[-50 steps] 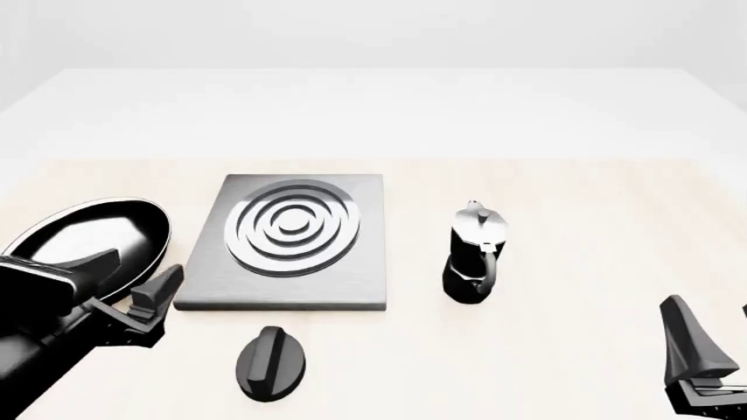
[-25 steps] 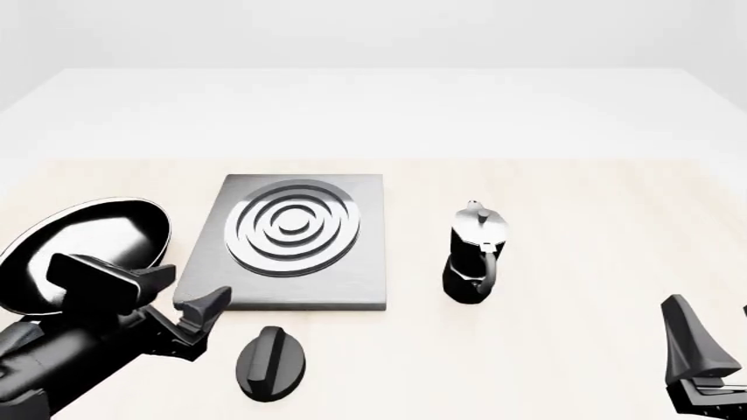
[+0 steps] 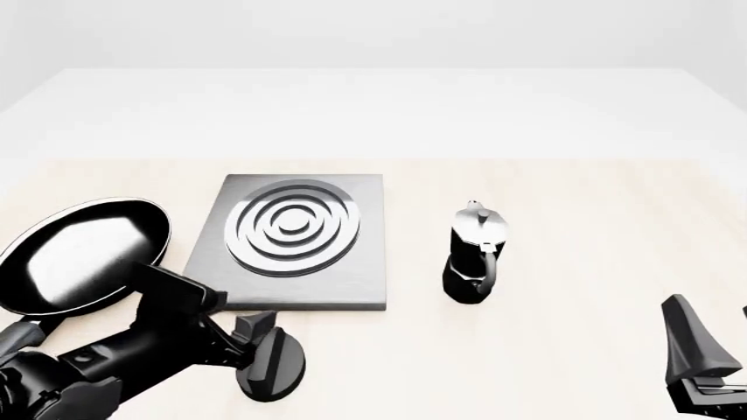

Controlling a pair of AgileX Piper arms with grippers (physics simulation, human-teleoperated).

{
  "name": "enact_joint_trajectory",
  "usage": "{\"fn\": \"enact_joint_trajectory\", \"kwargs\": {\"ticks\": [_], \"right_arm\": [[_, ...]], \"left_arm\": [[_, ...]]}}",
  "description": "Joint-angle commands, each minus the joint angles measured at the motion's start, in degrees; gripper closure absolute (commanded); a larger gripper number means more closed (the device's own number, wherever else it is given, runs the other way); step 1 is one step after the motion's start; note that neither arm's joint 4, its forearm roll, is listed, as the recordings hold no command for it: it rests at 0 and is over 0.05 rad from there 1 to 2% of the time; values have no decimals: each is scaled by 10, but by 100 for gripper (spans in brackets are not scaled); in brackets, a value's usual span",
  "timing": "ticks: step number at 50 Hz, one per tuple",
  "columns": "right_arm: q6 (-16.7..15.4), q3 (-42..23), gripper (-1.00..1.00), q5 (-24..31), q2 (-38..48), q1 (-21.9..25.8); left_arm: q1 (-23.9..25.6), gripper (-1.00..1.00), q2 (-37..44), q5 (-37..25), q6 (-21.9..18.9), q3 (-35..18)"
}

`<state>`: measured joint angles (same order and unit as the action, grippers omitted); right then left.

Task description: Turn on the stove.

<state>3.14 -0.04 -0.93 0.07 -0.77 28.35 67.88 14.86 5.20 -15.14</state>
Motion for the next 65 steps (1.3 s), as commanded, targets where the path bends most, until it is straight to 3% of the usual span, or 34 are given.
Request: {"fn": "enact_joint_trajectory", "kwargs": {"ticks": [1,10,56,65], "right_arm": [[4,0,-100,3,1,1],[7,0,-100,3,3,2],[9,0,-100,-2,0,-1],[9,0,-100,-1,0,0]], "left_arm": [[21,-100,54,20,35,-4],[30,-100,84,30,57,-4],[39,-100,187,108,75,13],[16,-100,169,97,64,11]]}}
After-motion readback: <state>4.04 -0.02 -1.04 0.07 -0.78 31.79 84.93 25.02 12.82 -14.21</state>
